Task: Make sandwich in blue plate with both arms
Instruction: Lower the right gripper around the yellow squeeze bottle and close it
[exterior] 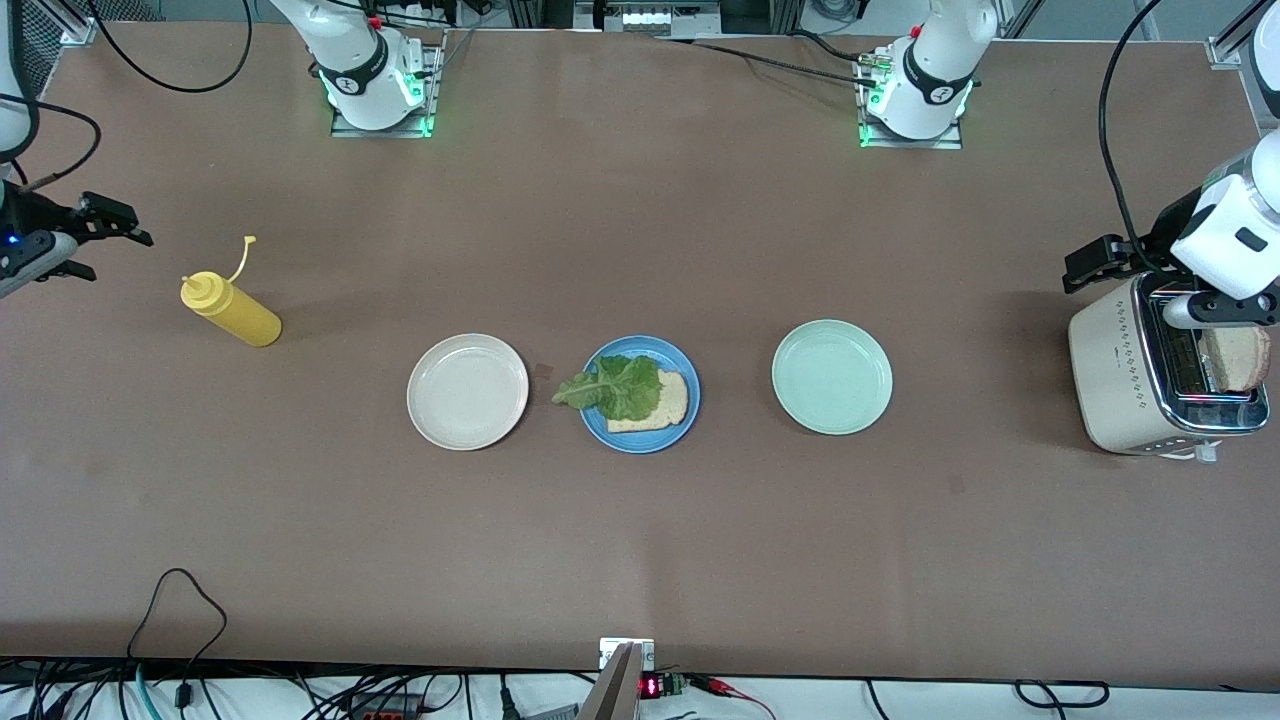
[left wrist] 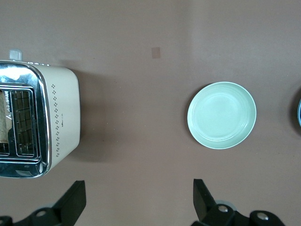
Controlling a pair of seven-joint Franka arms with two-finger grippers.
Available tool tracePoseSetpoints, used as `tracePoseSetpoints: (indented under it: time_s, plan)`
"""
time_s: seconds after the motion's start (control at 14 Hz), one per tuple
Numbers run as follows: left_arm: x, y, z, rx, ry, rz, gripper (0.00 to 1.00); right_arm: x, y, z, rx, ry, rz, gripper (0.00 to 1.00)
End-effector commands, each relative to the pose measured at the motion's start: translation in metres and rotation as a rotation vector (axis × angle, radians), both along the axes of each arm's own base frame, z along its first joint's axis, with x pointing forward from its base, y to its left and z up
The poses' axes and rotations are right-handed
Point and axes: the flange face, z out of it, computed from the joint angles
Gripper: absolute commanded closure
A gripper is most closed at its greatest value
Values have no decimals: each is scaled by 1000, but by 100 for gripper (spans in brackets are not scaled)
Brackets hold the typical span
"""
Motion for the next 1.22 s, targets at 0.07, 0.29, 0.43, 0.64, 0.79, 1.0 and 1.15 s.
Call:
tracePoseSetpoints:
  time_s: [0.07, 0.29, 0.43, 0.64, 0.79, 1.0, 1.15]
  plan:
    - [-5, 0, 8, -23, 5, -7, 0, -14, -21, -10, 98, -91, 211, 0]
    - [-6, 1, 11, -23, 1, -4, 0, -23, -38, -28, 199, -165, 351, 0]
    - [-6, 3, 11, -22, 1, -1, 0, -29, -50, -45, 271, -219, 439, 0]
    - [-6, 10, 11, -22, 1, 10, 0, -46, -71, -87, 421, -296, 513, 0]
    - [-6, 7, 12, -23, -1, 5, 0, -66, -87, -124, 541, -340, 535, 0]
    - [-9, 0, 20, -20, -17, -7, 0, -84, -96, -165, 661, -407, 544, 0]
    - [-8, 0, 21, -20, -27, -7, 0, -93, -103, -186, 690, -427, 540, 0]
